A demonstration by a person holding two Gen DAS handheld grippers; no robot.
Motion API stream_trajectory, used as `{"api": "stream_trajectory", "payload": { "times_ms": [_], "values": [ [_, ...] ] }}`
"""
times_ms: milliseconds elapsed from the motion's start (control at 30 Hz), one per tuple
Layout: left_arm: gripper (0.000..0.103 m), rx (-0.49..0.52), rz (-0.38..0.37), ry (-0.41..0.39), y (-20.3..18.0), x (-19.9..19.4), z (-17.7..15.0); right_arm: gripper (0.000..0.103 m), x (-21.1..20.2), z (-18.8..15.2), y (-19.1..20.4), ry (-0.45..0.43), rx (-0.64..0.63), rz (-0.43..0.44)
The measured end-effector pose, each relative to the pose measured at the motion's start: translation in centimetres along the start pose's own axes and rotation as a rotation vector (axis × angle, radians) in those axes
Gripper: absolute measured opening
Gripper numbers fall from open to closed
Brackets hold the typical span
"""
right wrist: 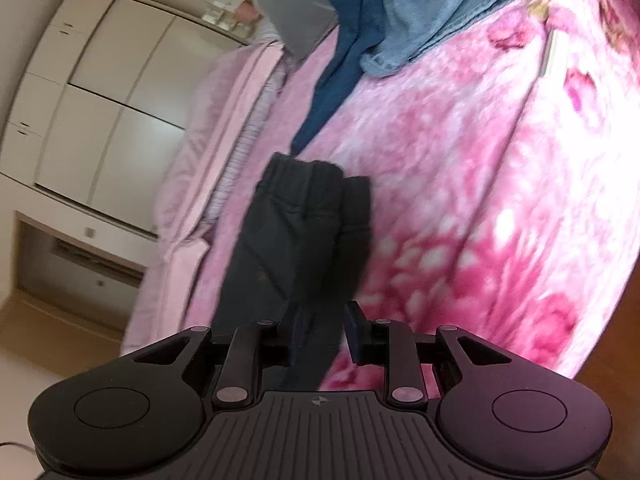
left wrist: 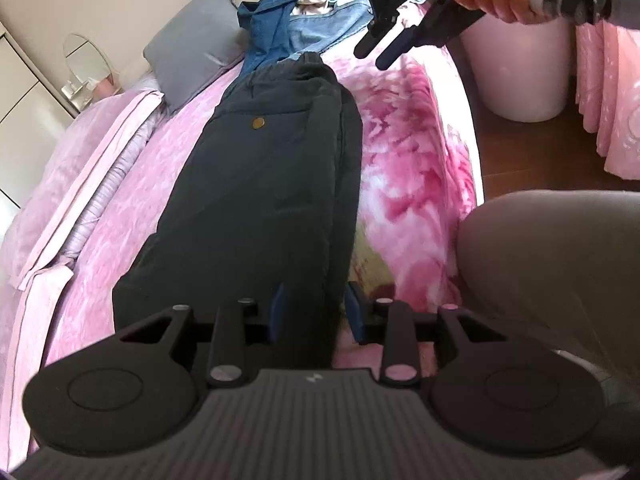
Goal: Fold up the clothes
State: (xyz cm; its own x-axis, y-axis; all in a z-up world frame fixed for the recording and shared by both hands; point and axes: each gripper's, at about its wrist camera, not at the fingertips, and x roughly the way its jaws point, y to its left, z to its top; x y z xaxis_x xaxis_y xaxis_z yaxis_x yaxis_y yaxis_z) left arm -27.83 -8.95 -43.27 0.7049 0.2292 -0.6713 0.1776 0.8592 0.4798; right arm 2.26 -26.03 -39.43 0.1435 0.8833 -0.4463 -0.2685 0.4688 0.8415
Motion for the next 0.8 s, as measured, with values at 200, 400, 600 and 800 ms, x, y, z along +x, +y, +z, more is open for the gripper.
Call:
{"api": "stream_trajectory", "payload": {
  "times_ms": [200, 400, 600, 800],
  "values": [
    [0.021, 0.015, -0.016, 0.027, 0.4, 1.3, 0.4, 0.027, 3.1, 1.2, -0.7, -0.002, 0.074, 0.073],
    [0.006, -0.013, -0.042, 0.003, 1.0, 1.4, -0.7, 0.007, 5.4, 0.9, -2.0, 0.001, 0.069, 0.074],
    [0.004, -0.097, -0.071, -0.016, 1.3, 1.9, -1.8, 0.005, 5.2, -0.7, -3.6, -0.038, 0.018, 0.032],
    [0.005, -0.5, -0.181, -0.135, 7.2, -1.7, -2.0, 0.023, 2.2, -0.5, 1.9, -0.12, -0.253, -0.133]
  ]
}}
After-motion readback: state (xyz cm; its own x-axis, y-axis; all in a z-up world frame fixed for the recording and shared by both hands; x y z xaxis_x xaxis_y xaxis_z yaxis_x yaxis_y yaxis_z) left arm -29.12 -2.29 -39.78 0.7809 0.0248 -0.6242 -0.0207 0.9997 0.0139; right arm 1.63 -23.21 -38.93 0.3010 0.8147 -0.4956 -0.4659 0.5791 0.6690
